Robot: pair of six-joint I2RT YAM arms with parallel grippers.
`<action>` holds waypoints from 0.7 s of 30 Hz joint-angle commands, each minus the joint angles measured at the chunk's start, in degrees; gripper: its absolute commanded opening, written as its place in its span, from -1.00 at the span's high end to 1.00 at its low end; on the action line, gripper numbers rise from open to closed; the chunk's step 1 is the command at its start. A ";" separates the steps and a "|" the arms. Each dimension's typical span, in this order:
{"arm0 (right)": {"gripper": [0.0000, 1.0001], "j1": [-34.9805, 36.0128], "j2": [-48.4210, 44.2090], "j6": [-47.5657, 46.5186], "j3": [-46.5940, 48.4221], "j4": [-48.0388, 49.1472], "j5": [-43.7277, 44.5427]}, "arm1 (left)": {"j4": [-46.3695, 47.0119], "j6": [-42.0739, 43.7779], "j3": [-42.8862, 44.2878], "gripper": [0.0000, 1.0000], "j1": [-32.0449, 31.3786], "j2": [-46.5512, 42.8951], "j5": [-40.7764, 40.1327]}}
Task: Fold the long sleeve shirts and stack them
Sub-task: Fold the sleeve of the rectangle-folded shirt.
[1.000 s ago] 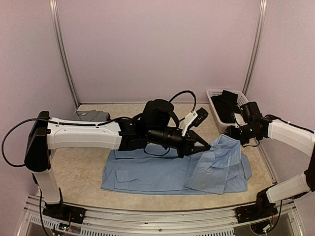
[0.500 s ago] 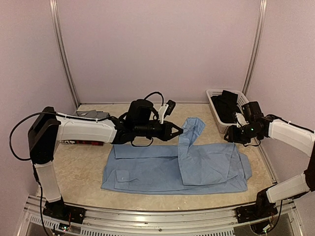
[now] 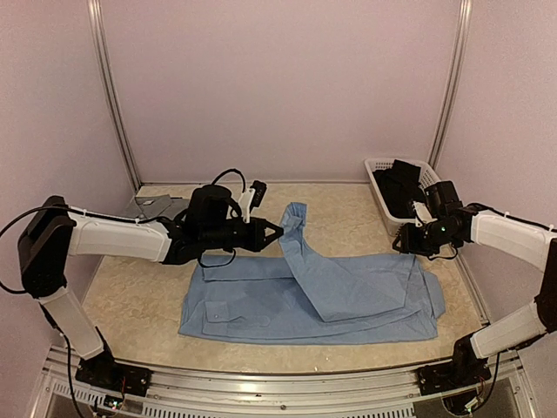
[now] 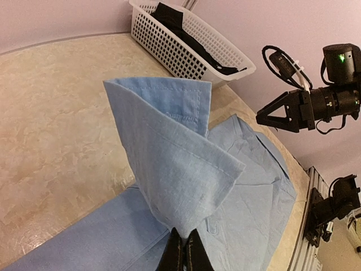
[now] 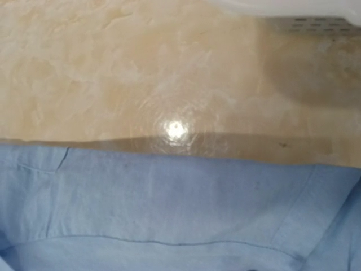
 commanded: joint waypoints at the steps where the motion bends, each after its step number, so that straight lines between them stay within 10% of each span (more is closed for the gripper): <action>1: 0.08 -0.65 0.48 -0.76 -0.39 1.57 -1.37 | 2.86 1.17 -3.16 1.00 1.76 -4.07 -3.21; 21: 0.08 -0.68 1.68 -1.07 -1.51 3.35 -3.68 | 5.73 -0.18 -20.21 1.00 2.03 -15.94 -12.29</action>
